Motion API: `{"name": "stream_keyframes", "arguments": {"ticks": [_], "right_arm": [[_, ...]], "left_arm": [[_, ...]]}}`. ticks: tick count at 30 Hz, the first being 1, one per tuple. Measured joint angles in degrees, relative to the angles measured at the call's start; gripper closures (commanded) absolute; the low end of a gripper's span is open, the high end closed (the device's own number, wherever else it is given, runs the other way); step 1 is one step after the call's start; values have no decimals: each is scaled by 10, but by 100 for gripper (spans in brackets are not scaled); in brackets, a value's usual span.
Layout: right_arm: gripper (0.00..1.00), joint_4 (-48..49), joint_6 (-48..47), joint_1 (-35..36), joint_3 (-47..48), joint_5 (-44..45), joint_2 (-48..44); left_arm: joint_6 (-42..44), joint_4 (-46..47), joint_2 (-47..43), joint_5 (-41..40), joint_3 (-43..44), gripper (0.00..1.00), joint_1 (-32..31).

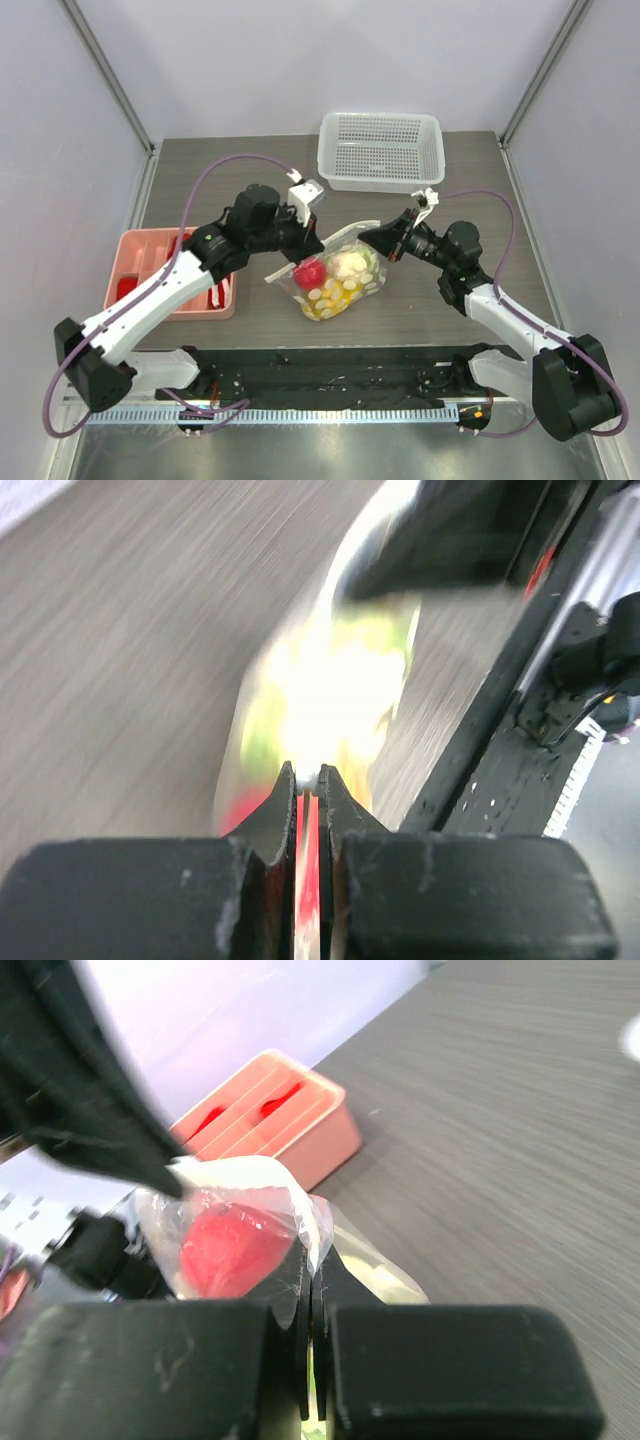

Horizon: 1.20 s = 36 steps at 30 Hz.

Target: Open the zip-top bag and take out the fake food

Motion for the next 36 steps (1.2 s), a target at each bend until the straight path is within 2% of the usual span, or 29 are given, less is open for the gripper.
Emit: {"name": "stream_keyframes", "arguments": {"ticks": [7,15,16,19,21,22,26,31,33,36], "right_arm": [[99,4,25,-48,-14,43,0],[99,30,43,-45,-14,31,28],[99,33,44,-45,-14,28,30],[99,46,49,-45,-14,21,37],[99,57,52,-48,-14,17,47],[99,63,53,-49,-14,14,53],[99,71,54,-44,-14,7,63],[99,71,48,-31,-14,-2,63],[99,71,45,-30,-13,-8,62],[99,71,42,-26,-11,-17,62]], "left_arm": [[-60,-92,-142,-87,-73,100,3],[-119,-134,-238,-111,-114,98,4],[-123,-134,-240,-110,-116,83,4],[-132,-139,-238,-104,-117,44,4],[-131,-153,-233,-102,-112,33,5],[-133,-160,-226,-103,-102,31,5],[-113,-186,-151,-105,1,30,6],[-89,-182,-16,-97,161,42,26],[-80,-183,40,-81,203,52,42],[-54,-195,119,-49,253,57,67]]}}
